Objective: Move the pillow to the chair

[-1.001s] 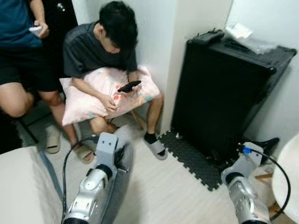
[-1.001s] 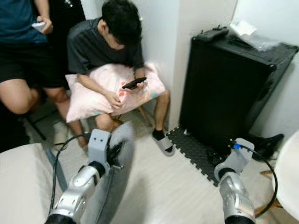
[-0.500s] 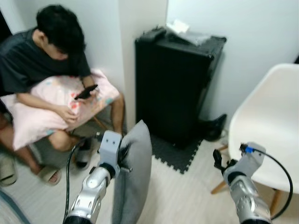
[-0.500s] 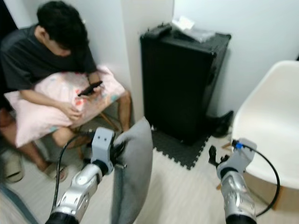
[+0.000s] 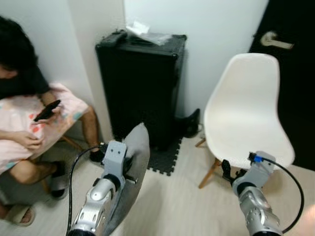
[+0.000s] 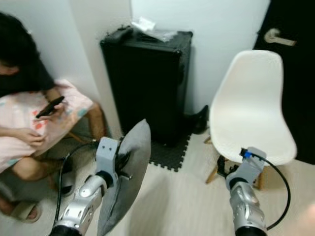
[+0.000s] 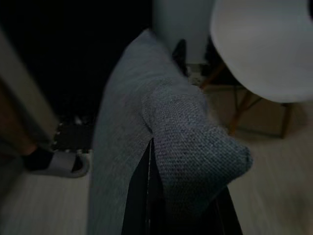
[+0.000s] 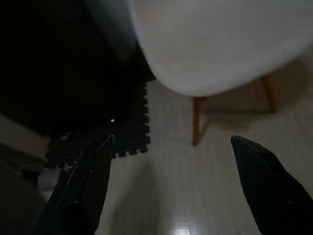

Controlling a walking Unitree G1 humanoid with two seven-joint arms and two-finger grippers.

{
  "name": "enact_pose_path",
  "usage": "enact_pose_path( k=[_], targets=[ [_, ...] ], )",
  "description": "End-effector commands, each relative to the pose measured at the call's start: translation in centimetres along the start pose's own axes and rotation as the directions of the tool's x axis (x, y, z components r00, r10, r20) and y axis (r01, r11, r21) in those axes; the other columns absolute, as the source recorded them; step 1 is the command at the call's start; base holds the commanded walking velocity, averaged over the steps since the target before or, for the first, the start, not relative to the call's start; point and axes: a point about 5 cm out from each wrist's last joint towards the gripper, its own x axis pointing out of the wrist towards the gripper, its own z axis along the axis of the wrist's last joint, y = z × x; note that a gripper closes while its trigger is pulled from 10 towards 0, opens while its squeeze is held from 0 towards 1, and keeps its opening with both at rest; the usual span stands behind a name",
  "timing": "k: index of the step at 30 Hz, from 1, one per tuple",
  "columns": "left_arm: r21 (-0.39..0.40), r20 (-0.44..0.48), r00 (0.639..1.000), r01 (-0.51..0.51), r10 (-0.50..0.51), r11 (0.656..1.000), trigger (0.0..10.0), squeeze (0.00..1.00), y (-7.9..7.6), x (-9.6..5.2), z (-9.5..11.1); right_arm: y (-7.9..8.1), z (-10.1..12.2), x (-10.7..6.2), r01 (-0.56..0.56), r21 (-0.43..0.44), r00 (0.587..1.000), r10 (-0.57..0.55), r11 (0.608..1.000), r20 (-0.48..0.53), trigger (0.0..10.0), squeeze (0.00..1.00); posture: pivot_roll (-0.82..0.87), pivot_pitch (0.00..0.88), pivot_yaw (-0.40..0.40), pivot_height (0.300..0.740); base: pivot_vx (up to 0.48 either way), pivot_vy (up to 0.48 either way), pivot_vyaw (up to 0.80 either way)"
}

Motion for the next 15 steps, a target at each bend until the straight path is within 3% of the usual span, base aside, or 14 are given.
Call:
enact_pose_path(
  k=[1,15],
  targets=[
    [0.008,0.039,0.999,0.012,-0.012,1.0,10.0,0.0,-0.3,0.2,0.8,0.0,-0.7,-0.2,0.007,-0.005,1.0,-0.007,1.0,-0.019,10.0,0.0,-0.08,0.059,0.022,0.74,0.0,0.0,-0.76],
    [0.003,0.015,1.0,-0.023,0.023,1.0,10.0,0.0,0.2,-0.4,0.0,1.1,-1.2,-0.2,-0.039,-0.057,0.999,0.037,0.998,-0.033,10.0,0.0,-0.07,0.063,0.018,0.74,0.0,0.0,-0.76]
  ],
)
